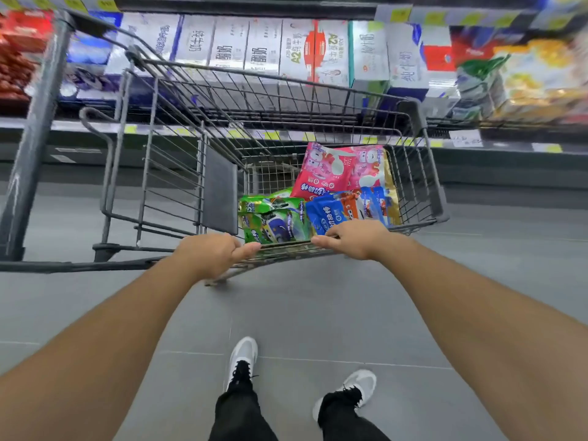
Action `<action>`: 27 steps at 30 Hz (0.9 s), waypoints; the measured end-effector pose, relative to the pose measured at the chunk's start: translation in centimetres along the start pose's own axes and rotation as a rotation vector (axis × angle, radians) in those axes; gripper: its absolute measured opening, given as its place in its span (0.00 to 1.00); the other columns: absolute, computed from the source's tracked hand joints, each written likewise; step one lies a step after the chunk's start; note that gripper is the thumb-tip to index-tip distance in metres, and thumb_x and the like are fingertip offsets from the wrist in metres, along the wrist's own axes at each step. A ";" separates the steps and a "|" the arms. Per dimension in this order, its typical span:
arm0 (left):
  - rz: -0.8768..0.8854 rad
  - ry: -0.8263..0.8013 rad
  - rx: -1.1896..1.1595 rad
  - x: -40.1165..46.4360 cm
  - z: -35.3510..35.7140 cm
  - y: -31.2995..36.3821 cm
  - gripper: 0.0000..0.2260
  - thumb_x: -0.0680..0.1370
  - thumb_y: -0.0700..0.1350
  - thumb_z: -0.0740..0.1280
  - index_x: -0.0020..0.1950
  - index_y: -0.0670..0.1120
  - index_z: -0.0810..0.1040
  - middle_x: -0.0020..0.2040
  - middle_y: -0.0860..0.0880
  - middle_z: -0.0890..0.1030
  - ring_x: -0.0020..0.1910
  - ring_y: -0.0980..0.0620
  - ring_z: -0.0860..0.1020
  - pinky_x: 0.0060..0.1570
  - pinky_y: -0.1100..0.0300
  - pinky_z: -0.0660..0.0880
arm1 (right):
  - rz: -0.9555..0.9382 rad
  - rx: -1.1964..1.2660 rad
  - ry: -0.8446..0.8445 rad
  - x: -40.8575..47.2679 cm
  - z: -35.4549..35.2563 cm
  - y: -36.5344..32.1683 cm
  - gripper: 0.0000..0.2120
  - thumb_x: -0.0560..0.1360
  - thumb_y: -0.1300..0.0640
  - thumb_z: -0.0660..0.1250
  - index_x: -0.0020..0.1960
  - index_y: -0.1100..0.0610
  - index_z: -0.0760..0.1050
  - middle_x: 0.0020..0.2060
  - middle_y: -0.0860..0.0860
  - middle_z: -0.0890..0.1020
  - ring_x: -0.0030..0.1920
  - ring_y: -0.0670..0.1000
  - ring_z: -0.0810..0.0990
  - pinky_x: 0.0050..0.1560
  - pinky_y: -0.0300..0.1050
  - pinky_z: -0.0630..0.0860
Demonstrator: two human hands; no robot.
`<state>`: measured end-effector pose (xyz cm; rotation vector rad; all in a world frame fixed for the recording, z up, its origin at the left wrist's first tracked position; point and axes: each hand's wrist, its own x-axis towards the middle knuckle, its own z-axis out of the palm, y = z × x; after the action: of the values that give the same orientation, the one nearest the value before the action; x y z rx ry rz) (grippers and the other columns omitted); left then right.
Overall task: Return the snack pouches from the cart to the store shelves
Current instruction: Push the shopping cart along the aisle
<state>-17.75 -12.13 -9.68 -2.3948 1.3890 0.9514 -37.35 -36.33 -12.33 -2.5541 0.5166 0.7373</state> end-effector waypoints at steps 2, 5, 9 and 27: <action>-0.024 -0.012 -0.009 1.1 -0.4 2.7 0.41 0.65 0.79 0.34 0.41 0.53 0.76 0.37 0.52 0.79 0.37 0.57 0.76 0.39 0.55 0.75 | -0.007 -0.012 0.007 -0.8 -0.3 2.7 0.52 0.55 0.15 0.30 0.55 0.41 0.78 0.44 0.45 0.82 0.46 0.50 0.79 0.39 0.45 0.71; -0.022 -0.004 -0.013 2.5 -0.8 6.7 0.43 0.64 0.80 0.33 0.42 0.53 0.77 0.38 0.51 0.80 0.39 0.54 0.77 0.41 0.54 0.76 | -0.018 -0.043 0.029 -2.0 -0.5 6.8 0.50 0.57 0.16 0.31 0.53 0.41 0.78 0.43 0.46 0.82 0.45 0.50 0.79 0.38 0.45 0.69; -0.002 -0.032 -0.056 3.9 -1.2 12.1 0.35 0.65 0.80 0.35 0.37 0.59 0.73 0.41 0.52 0.82 0.42 0.52 0.79 0.43 0.53 0.76 | -0.025 -0.044 0.026 -4.1 -0.9 12.0 0.47 0.58 0.15 0.31 0.41 0.45 0.77 0.34 0.46 0.79 0.37 0.46 0.76 0.33 0.44 0.64; 0.006 -0.041 -0.050 6.6 -2.1 27.6 0.33 0.66 0.78 0.34 0.42 0.60 0.71 0.42 0.52 0.79 0.48 0.48 0.79 0.51 0.51 0.79 | -0.037 -0.051 -0.006 -10.4 -2.1 26.3 0.48 0.61 0.16 0.33 0.49 0.45 0.79 0.37 0.46 0.80 0.39 0.48 0.78 0.35 0.45 0.69</action>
<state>-37.70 -32.44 -8.52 -2.3939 1.3737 1.0431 -56.77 -57.07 -12.57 -2.6001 0.4531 0.7545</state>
